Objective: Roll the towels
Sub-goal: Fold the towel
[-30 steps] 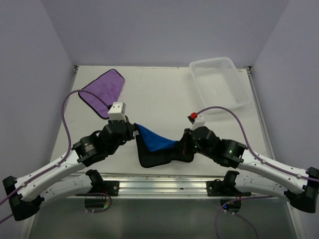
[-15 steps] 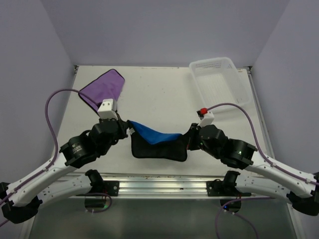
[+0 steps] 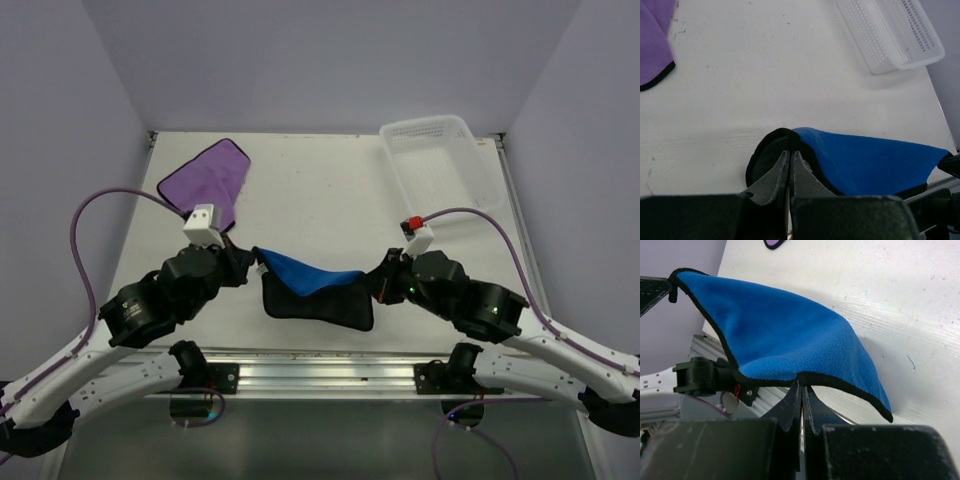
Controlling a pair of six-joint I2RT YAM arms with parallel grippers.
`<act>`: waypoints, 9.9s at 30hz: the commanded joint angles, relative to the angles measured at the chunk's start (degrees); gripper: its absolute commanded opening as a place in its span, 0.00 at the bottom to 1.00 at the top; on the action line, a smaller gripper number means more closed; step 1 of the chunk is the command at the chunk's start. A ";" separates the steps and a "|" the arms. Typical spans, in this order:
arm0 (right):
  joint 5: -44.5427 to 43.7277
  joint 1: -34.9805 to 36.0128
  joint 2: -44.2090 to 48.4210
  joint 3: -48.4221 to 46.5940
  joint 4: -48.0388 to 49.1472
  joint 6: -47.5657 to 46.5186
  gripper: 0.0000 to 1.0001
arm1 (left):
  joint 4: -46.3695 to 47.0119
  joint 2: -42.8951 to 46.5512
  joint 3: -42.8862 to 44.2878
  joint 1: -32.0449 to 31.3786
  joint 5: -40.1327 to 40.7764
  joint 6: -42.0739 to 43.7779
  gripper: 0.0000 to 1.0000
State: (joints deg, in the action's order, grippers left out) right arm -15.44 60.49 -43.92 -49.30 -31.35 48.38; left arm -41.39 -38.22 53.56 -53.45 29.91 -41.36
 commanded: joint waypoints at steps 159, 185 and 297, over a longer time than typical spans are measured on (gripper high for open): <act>44.01 -22.35 8.85 30.05 -4.94 -1.36 0.00 | 11.24 -4.58 -30.62 10.30 -17.52 -12.68 0.00; 49.72 -21.64 11.14 34.01 -3.28 -1.62 0.00 | 16.07 -8.01 -33.61 6.43 -16.99 -13.04 0.00; 20.19 -16.11 -46.35 -2.39 18.52 -10.68 0.18 | 46.22 -38.78 -29.21 11.88 -8.20 -2.23 0.00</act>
State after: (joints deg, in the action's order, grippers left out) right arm 4.27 44.05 -91.77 -54.26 -14.83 35.68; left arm 5.41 -76.07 24.84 -41.78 19.20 -42.59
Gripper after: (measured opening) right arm 0.170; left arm 0.007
